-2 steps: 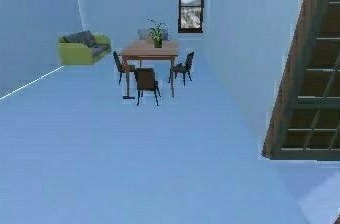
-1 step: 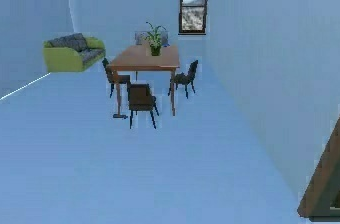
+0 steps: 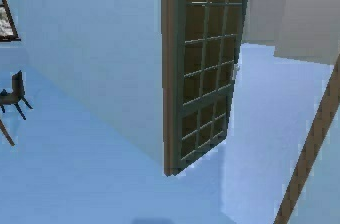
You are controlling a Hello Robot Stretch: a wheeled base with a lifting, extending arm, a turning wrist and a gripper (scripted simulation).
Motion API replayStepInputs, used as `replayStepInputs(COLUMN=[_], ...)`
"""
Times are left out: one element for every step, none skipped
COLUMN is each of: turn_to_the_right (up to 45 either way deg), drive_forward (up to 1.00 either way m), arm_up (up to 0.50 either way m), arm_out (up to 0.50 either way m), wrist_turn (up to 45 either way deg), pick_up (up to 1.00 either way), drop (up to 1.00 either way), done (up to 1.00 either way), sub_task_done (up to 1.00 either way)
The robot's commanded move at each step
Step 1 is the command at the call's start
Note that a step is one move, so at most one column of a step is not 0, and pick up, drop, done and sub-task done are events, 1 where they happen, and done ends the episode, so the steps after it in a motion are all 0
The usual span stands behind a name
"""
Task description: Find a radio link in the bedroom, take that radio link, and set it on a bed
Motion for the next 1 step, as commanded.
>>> replayStepInputs(turn_to_the_right=[9.0], drive_forward=[0.00], arm_up=[0.00], arm_out=[0.00], wrist_turn=[0.0], pick_up=[0.00], drop=[0.00], done=[0.00], sub_task_done=[0.00])
